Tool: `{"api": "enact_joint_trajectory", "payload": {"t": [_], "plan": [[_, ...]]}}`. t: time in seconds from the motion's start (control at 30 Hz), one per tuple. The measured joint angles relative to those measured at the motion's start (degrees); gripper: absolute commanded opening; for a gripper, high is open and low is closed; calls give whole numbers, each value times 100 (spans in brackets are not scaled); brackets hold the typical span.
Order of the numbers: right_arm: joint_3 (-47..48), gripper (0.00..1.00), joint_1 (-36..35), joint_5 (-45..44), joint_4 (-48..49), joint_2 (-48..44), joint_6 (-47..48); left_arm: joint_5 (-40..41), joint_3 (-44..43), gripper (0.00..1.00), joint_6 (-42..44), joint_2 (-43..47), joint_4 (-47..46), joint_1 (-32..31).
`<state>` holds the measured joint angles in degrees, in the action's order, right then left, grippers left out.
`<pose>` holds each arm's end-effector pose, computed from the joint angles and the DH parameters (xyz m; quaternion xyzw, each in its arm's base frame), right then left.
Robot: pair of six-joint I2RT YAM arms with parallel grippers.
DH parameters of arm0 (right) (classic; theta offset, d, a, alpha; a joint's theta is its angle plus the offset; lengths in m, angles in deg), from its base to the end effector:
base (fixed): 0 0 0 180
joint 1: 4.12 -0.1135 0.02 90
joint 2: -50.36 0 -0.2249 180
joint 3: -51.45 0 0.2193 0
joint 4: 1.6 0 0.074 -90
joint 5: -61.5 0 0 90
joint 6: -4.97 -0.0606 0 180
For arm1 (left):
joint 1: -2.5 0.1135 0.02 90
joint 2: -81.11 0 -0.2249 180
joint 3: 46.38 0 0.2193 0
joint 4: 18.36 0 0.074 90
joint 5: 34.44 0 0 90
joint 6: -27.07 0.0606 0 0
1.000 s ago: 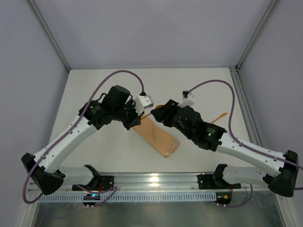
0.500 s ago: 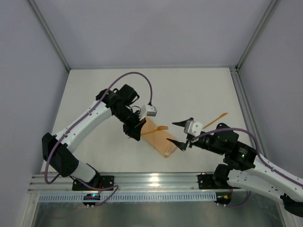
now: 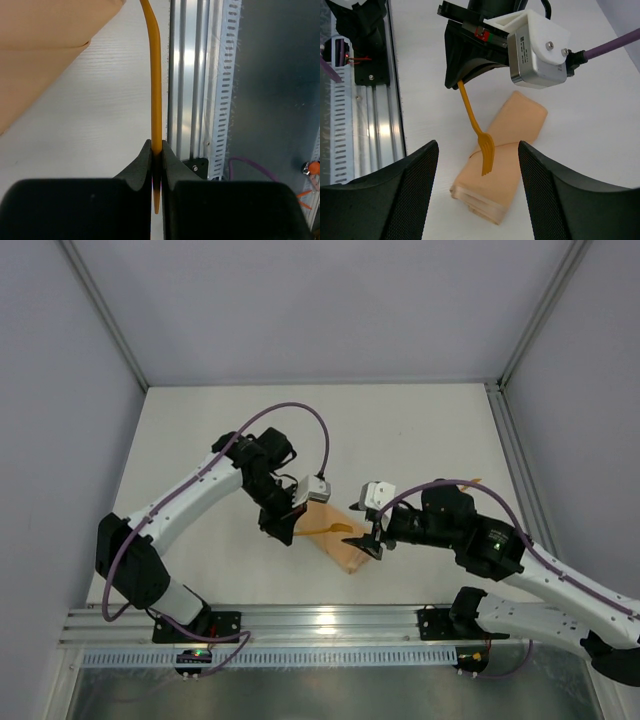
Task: Fold the napkin into a case and place the utensils inside
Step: Pass from the left arm to the right
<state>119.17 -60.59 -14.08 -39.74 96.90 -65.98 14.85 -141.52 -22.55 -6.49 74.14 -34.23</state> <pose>0.0961 0.1723 0.3173 -0.5473 0.5846 0.2849 0.5268 0.1675 -0.1743 0.2475 0.5957 0.7229 -0.3460 0.0523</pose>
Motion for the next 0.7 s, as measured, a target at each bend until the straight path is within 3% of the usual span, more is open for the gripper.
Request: {"api": "enact_joint_trajectory", "payload": {"t": [0.13,0.23,0.47,0.7], "plan": [[11,70,155,83,-205,-70,-608,166,0,0,195,-4,0,-11],[50,62,278,166,-396,264,-1137,216,0,0,251,-13,2,-35],[-144,56,1043,494,-304,874,-2369,234,70,0,391,-48,0,-116],[-363,44,1244,1272,2,922,-2763,273,101,0,511,-68,15,-140]]}}
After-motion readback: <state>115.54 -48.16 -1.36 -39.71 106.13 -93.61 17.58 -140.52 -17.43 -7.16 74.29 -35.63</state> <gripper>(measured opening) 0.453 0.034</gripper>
